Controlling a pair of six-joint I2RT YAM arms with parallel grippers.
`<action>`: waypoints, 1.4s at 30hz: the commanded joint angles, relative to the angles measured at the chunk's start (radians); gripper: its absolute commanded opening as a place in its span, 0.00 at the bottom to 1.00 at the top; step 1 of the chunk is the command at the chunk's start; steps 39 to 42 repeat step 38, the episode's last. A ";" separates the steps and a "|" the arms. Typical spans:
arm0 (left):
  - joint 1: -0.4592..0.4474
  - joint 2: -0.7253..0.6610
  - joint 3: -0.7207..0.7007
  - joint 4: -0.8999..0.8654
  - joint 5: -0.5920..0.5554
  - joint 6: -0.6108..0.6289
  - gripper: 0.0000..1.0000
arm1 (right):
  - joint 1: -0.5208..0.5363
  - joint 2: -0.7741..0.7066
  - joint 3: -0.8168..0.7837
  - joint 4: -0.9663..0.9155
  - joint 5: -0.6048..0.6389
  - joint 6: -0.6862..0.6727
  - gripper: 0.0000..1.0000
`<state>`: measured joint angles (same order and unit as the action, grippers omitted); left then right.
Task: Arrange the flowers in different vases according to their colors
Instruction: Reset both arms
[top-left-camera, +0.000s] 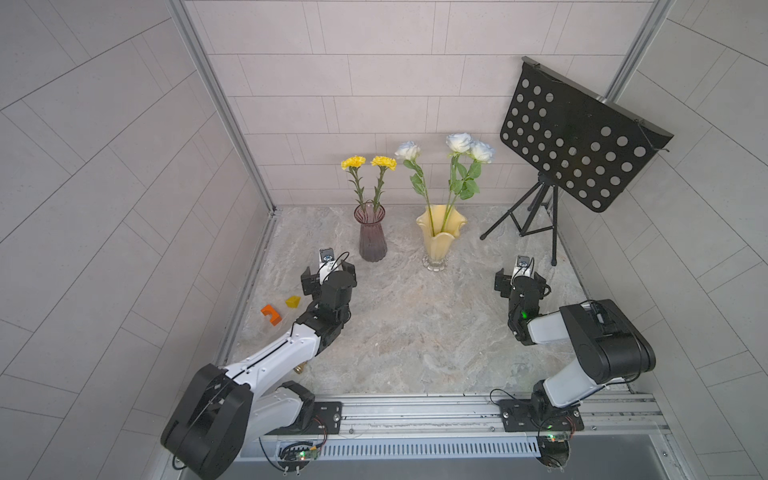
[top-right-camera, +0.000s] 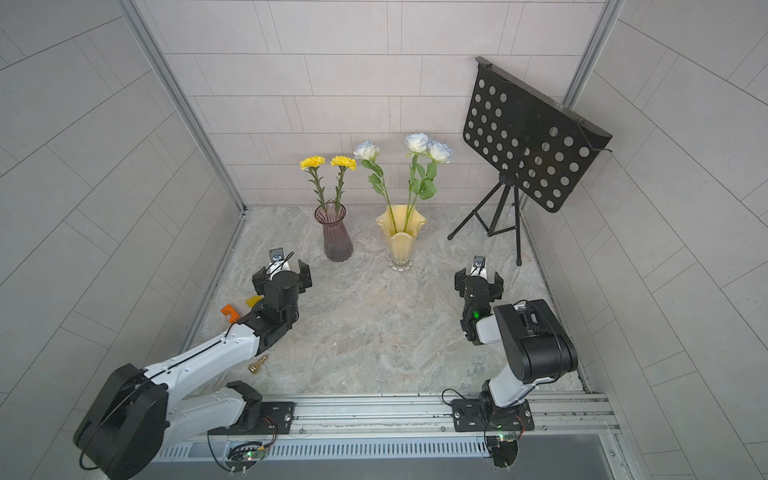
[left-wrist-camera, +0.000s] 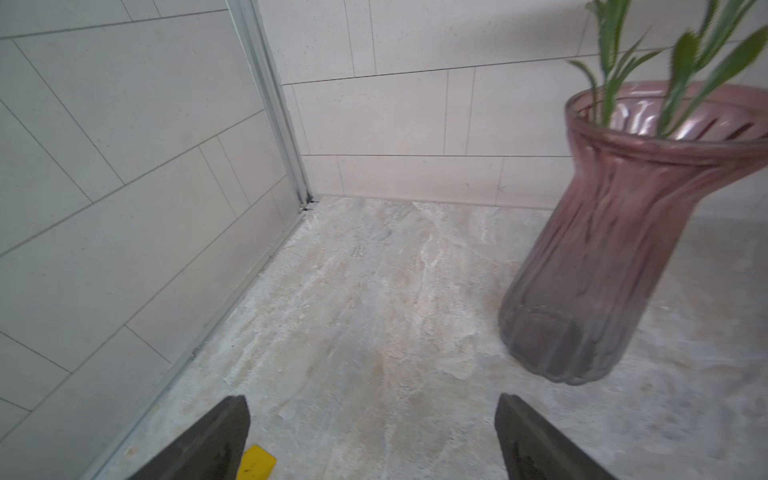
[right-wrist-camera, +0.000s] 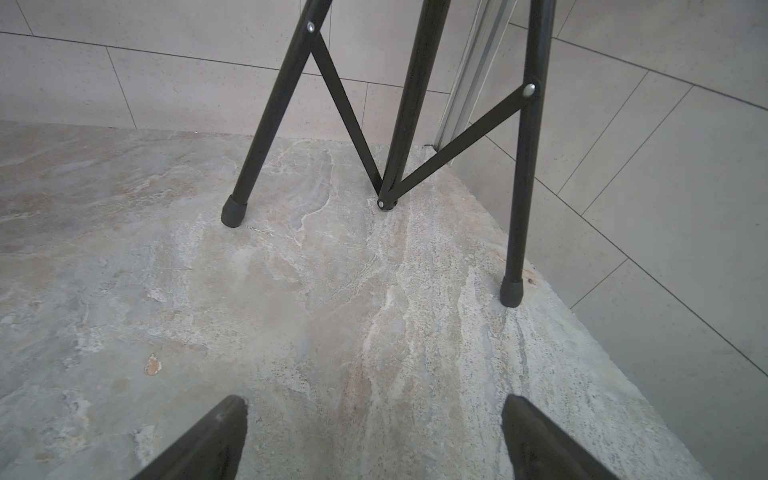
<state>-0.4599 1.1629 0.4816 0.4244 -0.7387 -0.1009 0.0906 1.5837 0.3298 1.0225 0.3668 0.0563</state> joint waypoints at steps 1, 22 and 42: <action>0.050 0.019 -0.057 0.161 -0.001 0.166 1.00 | -0.003 -0.005 0.007 0.008 0.008 0.005 1.00; 0.383 0.395 -0.062 0.402 0.368 0.043 1.00 | -0.004 -0.005 0.008 0.004 0.006 0.007 1.00; 0.381 0.370 -0.047 0.333 0.373 0.044 1.00 | -0.008 -0.007 0.013 -0.010 -0.006 0.010 1.00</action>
